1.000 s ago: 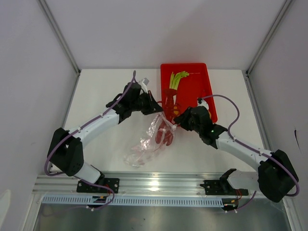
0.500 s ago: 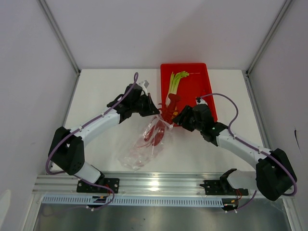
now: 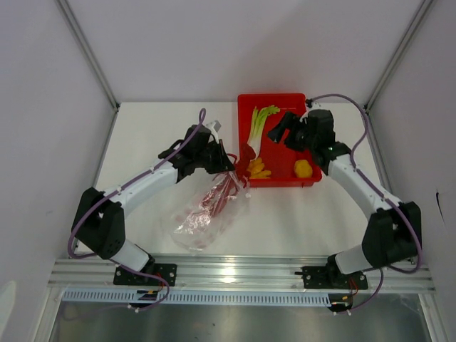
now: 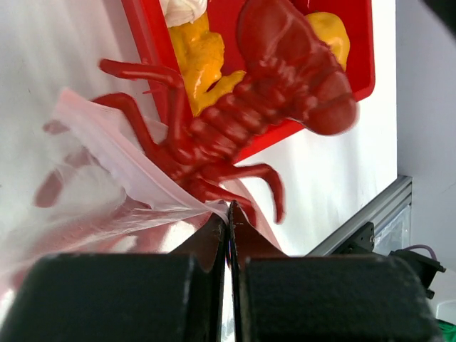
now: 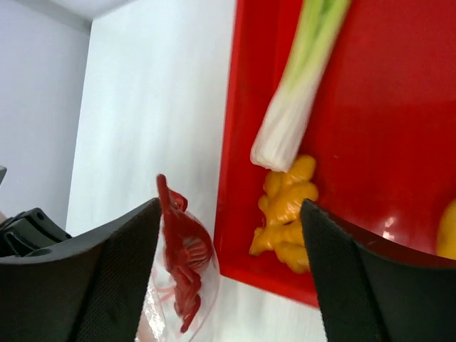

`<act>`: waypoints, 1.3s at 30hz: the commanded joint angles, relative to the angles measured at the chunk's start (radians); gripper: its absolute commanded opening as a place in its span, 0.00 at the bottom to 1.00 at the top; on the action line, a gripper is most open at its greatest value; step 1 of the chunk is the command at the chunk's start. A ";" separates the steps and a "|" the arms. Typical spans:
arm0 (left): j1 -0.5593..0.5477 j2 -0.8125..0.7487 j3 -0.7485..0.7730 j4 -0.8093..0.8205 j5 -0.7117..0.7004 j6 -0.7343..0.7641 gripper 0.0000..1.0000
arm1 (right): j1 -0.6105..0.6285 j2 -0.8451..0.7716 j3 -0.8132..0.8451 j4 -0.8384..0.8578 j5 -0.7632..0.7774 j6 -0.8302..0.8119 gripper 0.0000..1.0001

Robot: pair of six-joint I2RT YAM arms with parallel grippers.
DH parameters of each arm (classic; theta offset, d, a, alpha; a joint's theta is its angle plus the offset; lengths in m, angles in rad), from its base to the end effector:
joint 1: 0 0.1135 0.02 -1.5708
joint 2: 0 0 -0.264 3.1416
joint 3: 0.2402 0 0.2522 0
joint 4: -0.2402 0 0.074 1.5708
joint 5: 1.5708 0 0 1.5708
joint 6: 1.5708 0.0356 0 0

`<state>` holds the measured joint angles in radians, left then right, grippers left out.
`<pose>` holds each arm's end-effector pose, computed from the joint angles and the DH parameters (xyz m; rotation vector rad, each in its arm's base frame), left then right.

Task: Place the food in the zip-top bag and seal the zipper
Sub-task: Place the fake lobster in the zipper food storage bag.

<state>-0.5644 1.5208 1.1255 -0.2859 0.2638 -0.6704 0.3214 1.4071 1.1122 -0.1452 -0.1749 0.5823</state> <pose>0.2824 -0.1898 0.2700 0.0244 2.4051 -0.9221 0.3087 0.1093 0.3137 0.1560 2.0792 0.7409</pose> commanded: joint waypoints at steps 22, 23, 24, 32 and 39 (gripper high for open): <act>-0.008 -0.017 0.040 0.004 -0.008 0.040 0.01 | 0.065 0.382 0.290 -0.103 -0.388 -0.226 0.63; -0.009 -0.017 0.042 0.005 -0.008 0.040 0.01 | 0.065 0.400 0.293 -0.103 -0.391 -0.233 0.62; -0.009 -0.014 0.040 0.004 -0.008 0.040 0.01 | 0.067 0.408 0.297 -0.105 -0.388 -0.239 0.61; -0.015 -0.002 0.049 0.001 -0.001 0.041 0.01 | 0.079 0.467 0.334 -0.103 -0.459 -0.279 0.38; -0.015 0.009 0.057 -0.009 -0.020 0.049 0.00 | 0.093 0.438 0.334 -0.116 -0.451 -0.288 0.01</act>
<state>-0.5724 1.5249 1.1358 -0.3103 0.2531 -0.6453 0.4080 1.8729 1.4178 -0.2573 -0.6266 0.3279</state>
